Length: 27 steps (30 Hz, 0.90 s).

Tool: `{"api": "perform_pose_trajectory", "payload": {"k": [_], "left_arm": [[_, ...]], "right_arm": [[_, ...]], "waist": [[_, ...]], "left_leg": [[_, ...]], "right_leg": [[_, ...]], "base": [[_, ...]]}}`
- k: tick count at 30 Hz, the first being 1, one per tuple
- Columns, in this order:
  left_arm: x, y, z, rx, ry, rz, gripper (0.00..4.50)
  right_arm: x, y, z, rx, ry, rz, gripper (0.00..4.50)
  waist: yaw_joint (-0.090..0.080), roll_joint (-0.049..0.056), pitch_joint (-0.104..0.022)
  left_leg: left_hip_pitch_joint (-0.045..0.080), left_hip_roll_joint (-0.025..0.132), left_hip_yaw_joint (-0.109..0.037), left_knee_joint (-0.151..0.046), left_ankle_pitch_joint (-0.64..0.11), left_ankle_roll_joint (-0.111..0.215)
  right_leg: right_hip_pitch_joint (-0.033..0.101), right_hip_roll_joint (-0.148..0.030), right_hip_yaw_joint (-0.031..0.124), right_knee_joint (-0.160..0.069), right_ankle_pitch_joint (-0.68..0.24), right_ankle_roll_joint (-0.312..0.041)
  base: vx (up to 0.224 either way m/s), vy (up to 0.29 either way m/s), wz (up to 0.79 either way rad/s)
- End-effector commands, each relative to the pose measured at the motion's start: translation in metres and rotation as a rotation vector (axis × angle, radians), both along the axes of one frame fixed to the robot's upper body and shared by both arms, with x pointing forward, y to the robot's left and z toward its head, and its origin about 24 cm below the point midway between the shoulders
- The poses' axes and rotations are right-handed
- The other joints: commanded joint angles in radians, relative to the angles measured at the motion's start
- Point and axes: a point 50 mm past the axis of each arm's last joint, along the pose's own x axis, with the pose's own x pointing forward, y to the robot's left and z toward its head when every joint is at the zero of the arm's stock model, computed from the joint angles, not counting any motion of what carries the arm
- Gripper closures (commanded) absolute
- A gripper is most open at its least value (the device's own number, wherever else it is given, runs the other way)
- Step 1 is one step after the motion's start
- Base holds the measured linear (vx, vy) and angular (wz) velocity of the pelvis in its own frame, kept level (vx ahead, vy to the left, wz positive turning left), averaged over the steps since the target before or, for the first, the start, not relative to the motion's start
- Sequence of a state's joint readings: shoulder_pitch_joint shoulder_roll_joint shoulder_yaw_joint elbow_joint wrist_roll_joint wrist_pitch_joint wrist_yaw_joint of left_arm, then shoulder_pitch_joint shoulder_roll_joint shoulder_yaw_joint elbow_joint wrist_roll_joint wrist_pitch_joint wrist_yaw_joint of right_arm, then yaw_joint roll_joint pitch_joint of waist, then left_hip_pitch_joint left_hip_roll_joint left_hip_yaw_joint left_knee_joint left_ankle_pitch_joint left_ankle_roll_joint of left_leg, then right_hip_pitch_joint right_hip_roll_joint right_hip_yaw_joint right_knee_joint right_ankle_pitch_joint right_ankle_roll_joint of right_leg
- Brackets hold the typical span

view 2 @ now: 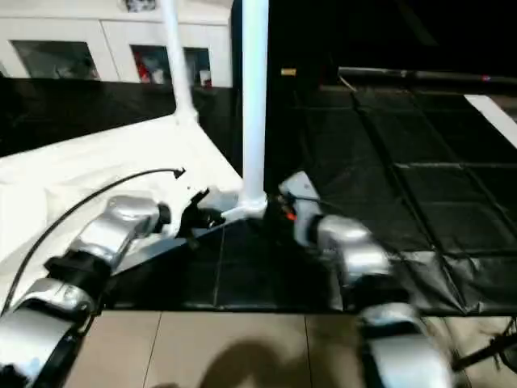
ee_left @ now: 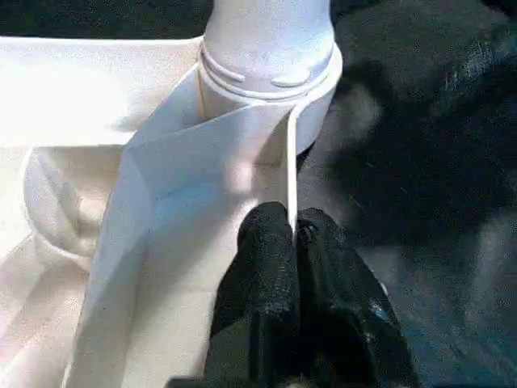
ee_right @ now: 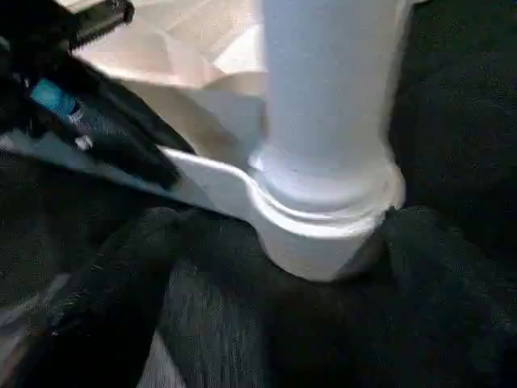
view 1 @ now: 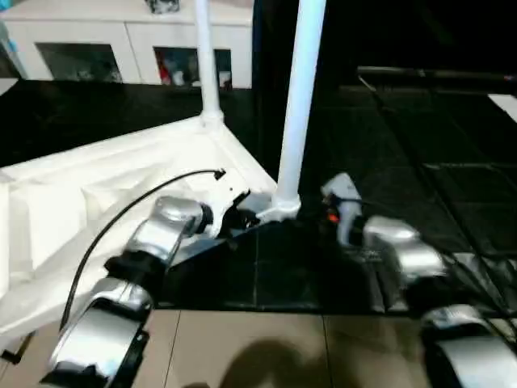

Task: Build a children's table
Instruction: Rotate leg to tighten

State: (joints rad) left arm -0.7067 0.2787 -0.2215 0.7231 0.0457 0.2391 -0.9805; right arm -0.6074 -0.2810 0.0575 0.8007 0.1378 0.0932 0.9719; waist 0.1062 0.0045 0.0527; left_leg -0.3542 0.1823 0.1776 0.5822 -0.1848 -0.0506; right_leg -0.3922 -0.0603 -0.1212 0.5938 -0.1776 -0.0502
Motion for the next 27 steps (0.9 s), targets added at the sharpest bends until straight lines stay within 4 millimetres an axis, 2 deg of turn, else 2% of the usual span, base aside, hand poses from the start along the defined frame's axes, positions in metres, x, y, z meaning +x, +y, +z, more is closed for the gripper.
{"api": "perform_pose_trajectory", "payload": {"k": [1,4,5,7,10,13,15,16,17,18,23,27], "left_arm": [[-0.006,-0.004,0.004,-0.053,-0.011,-0.107,4.50],[-0.012,-0.003,0.004,-0.057,0.001,-0.181,4.50],[-0.015,-0.002,0.003,-0.046,0.007,-0.208,4.50],[-0.019,0.001,0.002,-0.021,0.015,-0.263,4.50],[-0.027,0.007,0.000,0.014,0.035,-0.364,4.50],[-0.031,0.010,0.001,0.018,0.053,-0.419,4.50],[-0.036,0.012,0.003,0.022,0.068,-0.485,4.50],[-0.038,0.013,0.003,0.025,0.074,-0.507,4.50],[-0.038,0.013,0.003,0.025,0.074,-0.507,4.50],[-0.040,0.013,0.003,0.036,0.081,-0.536,4.50],[-0.043,0.014,0.002,0.067,0.083,-0.580,4.50],[-0.043,0.013,0.002,0.070,0.078,-0.583,4.50]], "right_arm": [[-0.002,-0.003,0.007,0.015,-0.032,0.064,0.08],[-0.005,-0.008,0.013,0.015,-0.051,0.129,0.08],[-0.006,-0.009,0.015,0.022,-0.055,0.157,0.08],[-0.008,-0.011,0.019,0.034,-0.070,0.209,0.08],[-0.012,-0.012,0.025,0.046,-0.097,0.305,0.08],[-0.016,-0.012,0.028,0.070,-0.099,0.376,0.08],[-0.023,-0.010,0.029,0.100,-0.071,0.487,0.35],[-0.025,-0.010,0.029,0.105,-0.058,0.516,0.35],[-0.025,-0.010,0.029,0.105,-0.058,0.516,0.55],[-0.027,-0.009,0.029,0.107,-0.039,0.551,0.55],[-0.027,-0.008,0.026,0.085,-0.013,0.606,0.95],[-0.025,-0.006,0.026,0.080,-0.017,0.611,1.28]], "waist": [[0.013,-0.001,-0.068],[0.019,-0.003,-0.073],[0.022,-0.001,-0.073],[0.025,0.000,-0.074],[0.041,0.000,-0.072],[0.046,0.001,-0.070],[0.049,0.000,-0.071],[0.050,0.000,-0.072],[0.050,0.000,-0.072],[0.050,0.000,-0.072],[0.060,-0.001,-0.072],[0.060,-0.002,-0.073]], "left_leg": [[-0.002,0.062,-0.020,-0.055,-0.132,0.086],[-0.006,0.063,-0.020,-0.052,-0.111,0.095],[-0.006,0.065,-0.020,-0.050,-0.100,0.105],[-0.006,0.065,-0.020,-0.049,-0.101,0.108],[-0.002,0.069,-0.018,-0.050,-0.123,0.103],[0.004,0.070,-0.016,-0.052,-0.141,0.093],[0.003,0.072,-0.016,-0.052,-0.146,0.090],[-0.001,0.073,-0.018,-0.053,-0.139,0.092],[0.000,0.073,-0.018,-0.052,-0.128,0.094],[0.000,0.071,-0.017,-0.051,-0.128,0.093],[0.002,0.071,-0.016,-0.051,-0.133,0.085],[0.001,0.071,-0.016,-0.051,-0.131,0.077]], "right_leg": [[0.060,-0.110,0.070,-0.075,-0.240,-0.157],[0.060,-0.110,0.070,-0.067,-0.196,-0.167],[0.056,-0.108,0.069,-0.063,-0.165,-0.177],[0.055,-0.108,0.068,-0.062,-0.161,-0.180],[0.051,-0.110,0.069,-0.065,-0.198,-0.170],[0.045,-0.109,0.070,-0.068,-0.219,-0.172],[0.048,-0.111,0.070,-0.067,-0.225,-0.171],[0.050,-0.110,0.070,-0.064,-0.217,-0.169],[0.048,-0.109,0.070,-0.063,-0.205,-0.171],[0.048,-0.109,0.070,-0.063,-0.204,-0.172],[0.046,-0.109,0.070,-0.067,-0.239,-0.159],[0.047,-0.108,0.069,-0.065,-0.237,-0.160]], "base": [[0.000,0.000,0.00],[0.000,0.000,0.00],[0.000,0.000,0.00],[0.000,0.000,0.00],[0.000,0.000,0.00],[0.000,0.000,0.00],[0.000,0.000,0.00],[0.000,0.000,0.00],[0.000,0.000,0.00],[0.000,0.000,0.00],[0.000,0.000,0.00],[0.000,0.000,0.00]]}}
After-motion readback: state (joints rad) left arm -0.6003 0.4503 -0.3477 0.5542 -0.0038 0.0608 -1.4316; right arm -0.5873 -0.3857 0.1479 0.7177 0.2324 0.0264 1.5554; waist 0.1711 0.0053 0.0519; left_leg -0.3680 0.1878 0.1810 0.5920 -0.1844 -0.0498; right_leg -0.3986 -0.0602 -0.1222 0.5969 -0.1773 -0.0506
